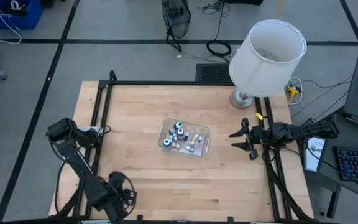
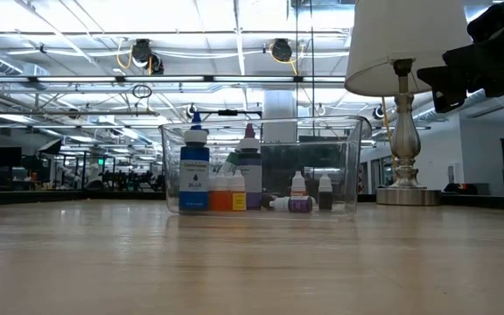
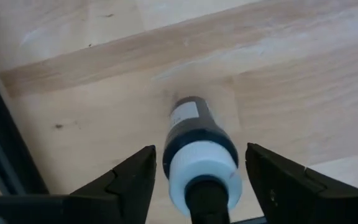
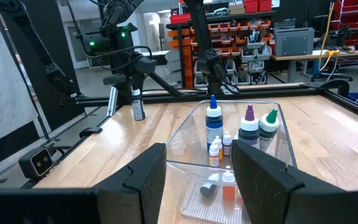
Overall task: Pick & Place food coloring
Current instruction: Put the large black food coloring bottle into the transparent bin
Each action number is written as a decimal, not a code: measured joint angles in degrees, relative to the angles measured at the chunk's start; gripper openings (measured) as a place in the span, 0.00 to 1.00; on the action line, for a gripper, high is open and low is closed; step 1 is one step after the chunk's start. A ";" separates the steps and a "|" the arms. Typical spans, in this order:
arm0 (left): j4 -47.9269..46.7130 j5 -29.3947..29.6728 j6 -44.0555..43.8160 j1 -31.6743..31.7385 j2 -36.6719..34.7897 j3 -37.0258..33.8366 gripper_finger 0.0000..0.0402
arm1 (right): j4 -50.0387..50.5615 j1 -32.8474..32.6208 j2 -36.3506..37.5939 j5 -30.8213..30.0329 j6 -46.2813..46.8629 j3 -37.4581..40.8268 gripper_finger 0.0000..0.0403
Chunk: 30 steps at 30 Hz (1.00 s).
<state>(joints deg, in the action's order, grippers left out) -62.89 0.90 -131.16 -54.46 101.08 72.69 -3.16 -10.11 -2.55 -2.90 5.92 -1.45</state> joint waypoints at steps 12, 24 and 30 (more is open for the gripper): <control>0.20 0.86 -0.41 0.00 -0.04 0.00 0.38 | 0.00 0.00 0.00 0.00 0.01 0.00 0.42; 2.77 30.08 19.16 4.07 -2.38 2.16 0.38 | 0.00 0.00 0.00 0.00 0.00 0.00 0.42; 3.30 38.15 47.91 12.25 -5.32 11.75 0.38 | -0.02 0.00 0.00 0.00 0.00 0.00 0.42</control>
<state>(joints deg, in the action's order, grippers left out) -59.59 39.05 -83.25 -42.20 95.76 84.44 -3.18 -10.11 -2.55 -2.90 5.92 -1.45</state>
